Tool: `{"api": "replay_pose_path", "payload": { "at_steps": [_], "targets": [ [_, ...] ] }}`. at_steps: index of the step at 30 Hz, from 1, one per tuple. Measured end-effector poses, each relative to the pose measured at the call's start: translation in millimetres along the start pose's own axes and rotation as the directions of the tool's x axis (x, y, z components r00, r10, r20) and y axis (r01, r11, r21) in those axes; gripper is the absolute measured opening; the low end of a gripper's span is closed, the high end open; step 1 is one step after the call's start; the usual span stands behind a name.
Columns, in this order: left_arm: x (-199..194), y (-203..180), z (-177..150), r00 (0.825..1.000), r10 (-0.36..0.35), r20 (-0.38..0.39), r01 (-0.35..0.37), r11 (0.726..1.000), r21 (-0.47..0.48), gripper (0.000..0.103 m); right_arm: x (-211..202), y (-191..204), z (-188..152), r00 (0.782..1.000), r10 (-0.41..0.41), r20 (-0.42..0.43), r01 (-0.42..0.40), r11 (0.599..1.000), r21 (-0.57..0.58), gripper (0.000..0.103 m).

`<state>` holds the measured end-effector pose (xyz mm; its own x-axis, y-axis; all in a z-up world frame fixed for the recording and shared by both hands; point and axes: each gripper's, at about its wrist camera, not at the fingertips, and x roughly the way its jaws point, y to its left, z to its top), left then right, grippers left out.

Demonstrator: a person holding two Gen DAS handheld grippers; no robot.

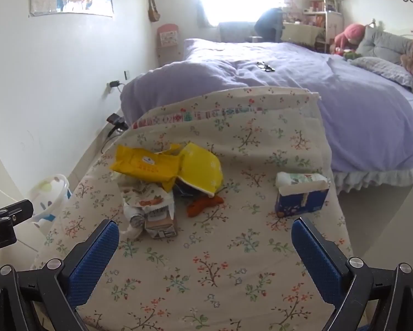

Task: Collect trash

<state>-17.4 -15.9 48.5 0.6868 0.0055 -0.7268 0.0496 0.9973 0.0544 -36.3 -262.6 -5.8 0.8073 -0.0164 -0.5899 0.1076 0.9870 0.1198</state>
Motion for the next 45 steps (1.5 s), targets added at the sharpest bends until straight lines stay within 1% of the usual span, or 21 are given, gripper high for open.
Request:
{"api": "replay_pose_path", "payload": {
  "at_steps": [4,5,7,27,36,40,41,42,43,45],
  "targets": [
    [-0.3,-0.1,0.0,1.0,0.001,0.0,-0.001,1.0,0.0,0.093,6.1,1.3,-0.5,1.0,-0.003,0.0,0.003,1.0,-0.001,0.103],
    [0.3,0.6,-0.3,1.0,0.0,0.001,0.0,1.0,-0.001,0.093,3.4,-2.9,-0.9,1.0,-0.006,-0.002,0.006,1.0,-0.003,0.103],
    [0.0,0.2,-0.1,1.0,-0.001,0.003,0.001,1.0,0.003,0.093,1.5,1.8,-2.4,1.0,-0.006,-0.002,0.006,1.0,-0.007,0.103],
    [-0.3,0.5,-4.4,1.0,0.003,0.022,-0.003,1.0,0.007,0.093,-2.1,-1.4,-1.8,1.0,0.001,0.001,-0.001,1.0,0.013,0.103],
    [0.8,-0.3,-3.6,1.0,-0.003,0.018,0.003,1.0,0.01,0.093,4.0,-2.2,-2.8,1.0,-0.019,-0.015,0.019,1.0,0.007,0.103],
    [2.2,-0.9,-4.0,1.0,-0.006,0.012,0.006,1.0,0.015,0.093,6.1,-1.1,-3.3,0.999,-0.023,-0.048,0.023,1.0,0.002,0.103],
    [2.4,-1.1,-4.1,1.0,-0.006,0.011,0.006,1.0,0.016,0.093,6.4,-0.8,-2.5,0.997,-0.035,-0.067,0.034,0.999,-0.008,0.103],
    [2.7,-1.4,-3.9,1.0,-0.007,0.011,0.006,1.0,0.017,0.093,7.0,-1.4,-1.8,0.997,-0.036,-0.069,0.036,0.999,-0.005,0.103],
    [2.7,-1.7,-3.6,1.0,-0.007,0.011,0.006,1.0,0.018,0.093,7.6,-2.7,-1.3,0.998,-0.023,-0.053,0.024,1.0,0.014,0.103],
    [3.0,-2.7,-3.1,1.0,-0.006,0.011,0.005,1.0,0.023,0.093,8.2,-5.2,0.9,0.998,-0.031,-0.053,0.032,0.999,0.021,0.103]
  ]
}}
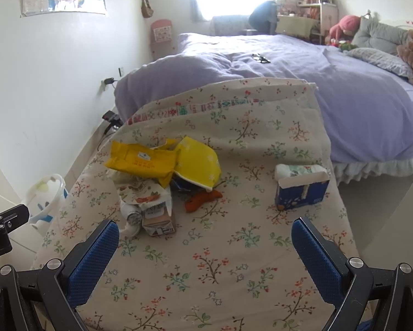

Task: Collect trash

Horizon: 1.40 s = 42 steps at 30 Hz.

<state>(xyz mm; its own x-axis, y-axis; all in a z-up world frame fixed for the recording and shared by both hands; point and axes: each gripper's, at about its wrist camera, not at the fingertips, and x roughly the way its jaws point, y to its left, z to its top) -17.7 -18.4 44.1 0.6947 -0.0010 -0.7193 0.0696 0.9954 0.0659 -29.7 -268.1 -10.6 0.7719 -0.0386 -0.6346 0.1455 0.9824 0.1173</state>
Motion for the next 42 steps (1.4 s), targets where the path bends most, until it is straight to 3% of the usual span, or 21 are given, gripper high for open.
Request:
{"api": "replay_pose_path", "payload": {
  "at_steps": [6,8,10,13,16,21,24,28,30,34,36,37,38,40,42],
  "targets": [
    [8.6,-3.8,8.8,1.0,-0.015,-0.022,0.015,0.999,0.029,0.093,13.0,-14.1,12.8,1.0,0.0,-0.024,0.001,0.999,0.049,0.103],
    [14.1,-4.1,19.4,0.998,-0.052,-0.041,0.054,0.998,0.041,0.093,23.0,-28.5,26.4,0.999,0.013,-0.047,-0.008,0.995,0.101,0.103],
    [25.5,-1.9,37.0,0.99,-0.114,-0.085,0.116,0.993,0.023,0.093,38.9,-44.9,40.2,0.994,0.021,-0.105,-0.004,0.987,0.163,0.103],
    [39.2,-5.4,64.6,0.987,-0.133,-0.091,0.136,0.99,0.03,0.093,74.3,-79.5,63.8,0.979,0.009,-0.206,0.049,0.96,0.276,0.103],
    [61.1,-18.6,91.8,0.977,-0.177,-0.117,0.186,0.98,0.072,0.093,114.7,-119.5,77.1,0.952,0.086,-0.295,0.061,0.889,0.453,0.103],
    [115.1,-40.9,121.4,0.945,-0.252,-0.206,0.274,0.958,0.083,0.093,174.2,-173.2,78.2,0.907,0.13,-0.4,0.178,0.743,0.645,0.103],
    [149.9,-46.4,125.8,0.933,-0.268,-0.24,0.286,0.957,0.043,0.093,199.5,-190.1,68.4,0.897,0.129,-0.422,0.224,0.691,0.687,0.103],
    [187.3,-50.1,122.5,0.887,-0.345,-0.308,0.347,0.936,-0.048,0.09,223.8,-202.0,49.5,0.87,0.177,-0.459,0.259,0.627,0.734,0.098],
    [194.1,-51.0,122.8,0.88,-0.363,-0.306,0.361,0.93,-0.064,0.088,230.5,-204.5,48.4,0.865,0.192,-0.463,0.262,0.615,0.744,0.097],
    [201.4,-55.8,127.6,0.883,-0.378,-0.28,0.377,0.924,-0.058,0.086,236.8,-205.1,48.8,0.859,0.174,-0.482,0.282,0.624,0.729,0.086],
    [205.8,-58.0,128.2,0.881,-0.378,-0.286,0.38,0.924,-0.051,0.078,238.0,-201.2,44.4,0.84,0.181,-0.511,0.295,0.637,0.712,0.077],
    [208.2,-59.3,127.8,0.88,-0.378,-0.288,0.381,0.923,-0.048,0.075,236.3,-199.7,40.3,0.835,0.191,-0.517,0.297,0.634,0.714,0.065],
    [210.5,-60.6,127.2,0.878,-0.377,-0.293,0.383,0.923,-0.042,0.07,234.6,-199.1,36.2,0.835,0.201,-0.512,0.294,0.625,0.724,0.05],
    [213.7,-64.8,125.8,0.877,-0.372,-0.305,0.383,0.923,-0.024,0.059,222.3,-194.6,31.7,0.851,0.21,-0.481,0.268,0.613,0.743,0.043],
    [214.4,-71.3,123.3,0.875,-0.367,-0.316,0.387,0.922,0.002,0.036,210.9,-190.9,32.0,0.861,0.215,-0.46,0.242,0.622,0.745,0.032]
  ]
}}
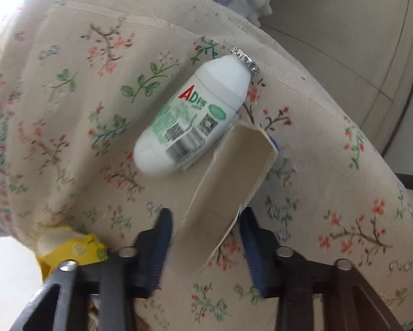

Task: Collect trash
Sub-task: 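Grasp the yellow snack wrapper with the left gripper while the right gripper grasps a cardboard strip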

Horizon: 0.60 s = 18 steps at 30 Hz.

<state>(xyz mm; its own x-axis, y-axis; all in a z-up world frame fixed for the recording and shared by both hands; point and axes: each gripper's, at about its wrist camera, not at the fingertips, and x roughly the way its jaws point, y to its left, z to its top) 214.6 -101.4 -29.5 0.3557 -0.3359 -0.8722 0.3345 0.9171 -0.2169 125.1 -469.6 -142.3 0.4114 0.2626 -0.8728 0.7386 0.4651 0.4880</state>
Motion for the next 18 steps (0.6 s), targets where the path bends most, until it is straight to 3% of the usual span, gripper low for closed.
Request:
{"api": "replay_pose_path", "payload": {
  "at_steps": [4,9,13,18],
  "targets": [
    [-0.7,-8.6,-4.5,0.999,0.039,0.014,-0.04,0.998,0.044,0.014,-18.8,8.4,-13.2,0.999,0.043,0.01,-0.042,0.998,-0.048,0.022],
    [-22.0,-9.0,-9.4,0.998,-0.009,0.055,0.006,0.998,0.063,0.012,-24.3,25.4,-24.8,0.996,0.081,0.031,-0.077,0.988,-0.131,0.02],
    [-35.3,1.1,-13.4,0.995,-0.085,0.054,0.084,0.996,0.024,0.012,-14.8,37.1,-30.7,0.992,0.128,0.009,-0.124,0.977,-0.175,0.019],
    [-54.4,21.5,-17.2,0.971,-0.229,0.068,0.232,0.972,-0.046,0.012,-17.9,62.2,-49.8,0.984,0.178,0.004,-0.169,0.939,-0.299,0.019]
  ]
}}
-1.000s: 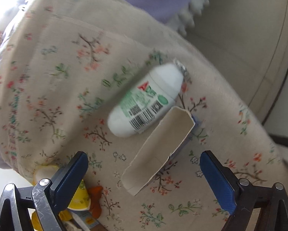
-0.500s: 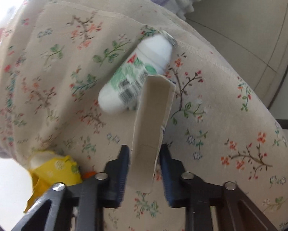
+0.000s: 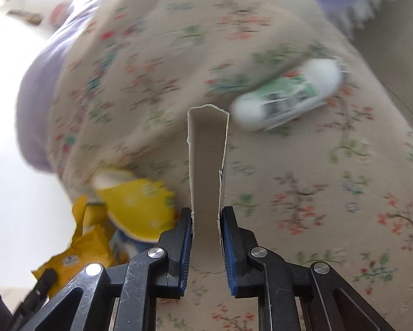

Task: Collect trash
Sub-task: 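Grasp the yellow snack wrapper with the left gripper while the right gripper grasps a cardboard strip, then carry both items to the white wastebasket and open both grippers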

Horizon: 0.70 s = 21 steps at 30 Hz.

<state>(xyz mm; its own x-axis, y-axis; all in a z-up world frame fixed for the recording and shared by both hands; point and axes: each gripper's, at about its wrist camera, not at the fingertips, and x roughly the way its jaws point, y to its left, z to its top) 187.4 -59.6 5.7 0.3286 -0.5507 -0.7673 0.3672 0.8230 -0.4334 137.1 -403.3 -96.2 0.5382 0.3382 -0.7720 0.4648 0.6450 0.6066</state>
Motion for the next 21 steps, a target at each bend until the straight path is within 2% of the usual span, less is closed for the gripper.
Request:
{"api": "replay_pose_path", "payload": {
  "at_steps": [4,7,9,13,14,16,18,21],
  "targets": [
    [-19.0,10.9,1.4,0.997,-0.072,0.031,0.073,0.996,-0.045,0.012,-2.9,29.4,-6.7,0.998,0.036,0.041,-0.031,0.994,-0.107,0.019],
    [-37.5,27.7,5.5,0.994,-0.085,0.069,0.092,0.991,-0.093,0.012,-8.0,55.3,-15.5,0.994,0.09,0.065,-0.074,0.973,-0.217,0.019],
    [-51.7,44.0,9.0,0.993,-0.066,0.102,0.079,0.988,-0.129,0.012,-8.9,68.8,-21.6,0.991,0.11,0.069,-0.086,0.954,-0.287,0.019],
    [-80.4,88.7,14.7,0.986,0.035,0.16,0.0,0.978,-0.211,0.012,-6.3,105.6,-47.5,0.988,0.135,0.074,-0.09,0.896,-0.434,0.019],
    [-84.5,102.6,14.6,0.986,0.046,0.159,-0.007,0.97,-0.242,0.012,-5.3,110.2,-51.3,0.987,0.15,0.057,-0.108,0.885,-0.452,0.019],
    [-89.1,129.1,12.9,0.988,0.104,0.118,-0.063,0.948,-0.311,0.012,5.1,129.3,-62.3,0.985,0.175,0.012,-0.147,0.863,-0.484,0.019],
    [-90.1,162.2,8.4,0.981,0.182,0.064,-0.142,0.906,-0.4,0.012,21.6,151.6,-74.8,0.978,0.201,-0.059,-0.203,0.84,-0.503,0.019],
    [-95.5,202.9,2.7,0.971,0.237,0.02,-0.197,0.852,-0.486,0.012,49.5,192.3,-101.5,0.974,0.193,-0.122,-0.228,0.791,-0.568,0.019]
  ]
}}
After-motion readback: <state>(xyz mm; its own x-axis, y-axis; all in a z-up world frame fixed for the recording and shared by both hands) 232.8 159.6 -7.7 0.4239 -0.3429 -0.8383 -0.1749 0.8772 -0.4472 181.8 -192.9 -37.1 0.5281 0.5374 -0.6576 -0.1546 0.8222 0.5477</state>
